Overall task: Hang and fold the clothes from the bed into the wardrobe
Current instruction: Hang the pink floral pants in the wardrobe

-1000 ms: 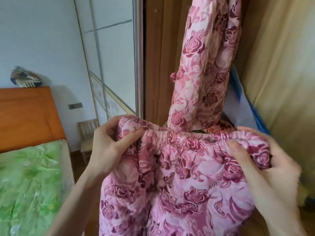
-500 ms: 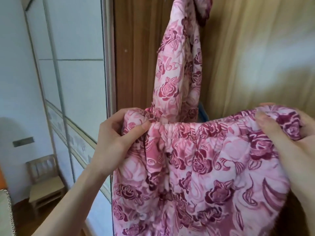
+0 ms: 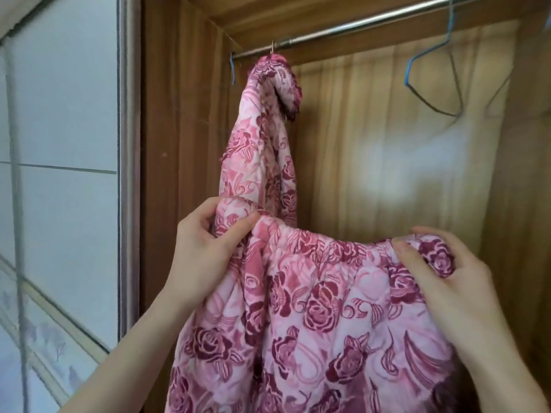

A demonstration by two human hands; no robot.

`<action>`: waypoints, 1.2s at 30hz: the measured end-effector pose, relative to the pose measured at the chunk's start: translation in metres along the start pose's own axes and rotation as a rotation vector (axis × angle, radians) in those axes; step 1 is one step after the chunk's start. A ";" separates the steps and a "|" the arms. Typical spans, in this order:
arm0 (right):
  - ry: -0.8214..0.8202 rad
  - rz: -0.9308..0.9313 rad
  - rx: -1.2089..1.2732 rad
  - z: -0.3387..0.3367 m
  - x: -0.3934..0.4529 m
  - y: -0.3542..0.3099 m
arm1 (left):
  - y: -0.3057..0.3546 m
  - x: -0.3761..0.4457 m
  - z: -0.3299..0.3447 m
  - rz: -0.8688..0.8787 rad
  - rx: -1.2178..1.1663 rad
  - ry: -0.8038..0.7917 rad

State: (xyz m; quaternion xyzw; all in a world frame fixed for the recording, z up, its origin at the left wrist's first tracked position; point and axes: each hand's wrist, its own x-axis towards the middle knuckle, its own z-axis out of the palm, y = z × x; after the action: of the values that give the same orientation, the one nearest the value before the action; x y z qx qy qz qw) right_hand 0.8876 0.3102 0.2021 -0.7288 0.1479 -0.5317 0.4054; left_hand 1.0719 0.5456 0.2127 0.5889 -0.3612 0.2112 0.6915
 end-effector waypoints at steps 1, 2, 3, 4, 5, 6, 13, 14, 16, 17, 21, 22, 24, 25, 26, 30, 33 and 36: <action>0.002 0.023 -0.029 0.001 0.001 0.000 | -0.002 0.005 0.003 0.010 -0.005 -0.006; -0.002 0.036 -0.052 0.002 0.002 -0.001 | -0.005 0.011 0.005 0.018 -0.020 -0.013; -0.005 0.036 -0.069 0.004 0.004 -0.004 | -0.007 0.015 0.007 0.023 -0.037 -0.022; 0.000 0.021 -0.058 0.006 0.008 -0.007 | -0.010 0.020 0.008 0.023 -0.048 -0.036; 0.019 0.005 -0.035 0.008 0.014 -0.010 | -0.013 0.024 0.008 0.016 -0.054 -0.055; 0.049 -0.019 -0.012 0.011 0.023 -0.017 | -0.017 0.028 0.009 0.008 -0.058 -0.080; 0.314 -0.082 0.102 0.027 0.131 -0.107 | -0.039 0.050 0.009 -0.012 -0.126 -0.188; 0.324 -0.046 0.081 0.028 0.149 -0.121 | -0.041 0.053 0.009 -0.022 -0.139 -0.218; 0.320 0.054 0.021 0.033 0.178 -0.147 | -0.045 0.059 0.009 -0.017 -0.141 -0.264; 0.301 0.101 -0.021 0.038 0.189 -0.157 | -0.048 0.063 0.009 -0.006 -0.134 -0.272; 0.186 0.238 -0.137 0.054 0.226 -0.176 | -0.059 0.076 0.007 -0.002 -0.160 -0.306; 0.170 0.281 -0.149 0.057 0.232 -0.178 | -0.062 0.079 0.007 -0.005 -0.170 -0.311; 0.176 0.335 -0.145 0.059 0.245 -0.179 | -0.067 0.082 0.006 -0.003 -0.185 -0.313; 0.191 0.337 -0.132 0.059 0.251 -0.179 | -0.070 0.084 0.005 0.002 -0.190 -0.313; 0.219 0.336 -0.118 0.060 0.258 -0.178 | -0.072 0.085 0.005 0.007 -0.191 -0.314; 0.310 0.197 -0.273 0.061 0.268 -0.168 | -0.079 0.091 0.003 0.018 -0.198 -0.317; 0.282 0.010 -0.445 0.052 0.262 -0.156 | -0.084 0.095 0.005 0.025 -0.222 -0.323; 0.241 -0.148 -0.459 0.046 0.246 -0.139 | -0.089 0.096 0.008 0.022 -0.245 -0.337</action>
State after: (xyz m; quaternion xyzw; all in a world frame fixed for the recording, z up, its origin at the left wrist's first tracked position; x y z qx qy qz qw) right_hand 0.9948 0.2578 0.4626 -0.7419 0.2580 -0.5953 0.1691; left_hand 1.1957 0.5058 0.2262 0.5235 -0.5014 0.0717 0.6852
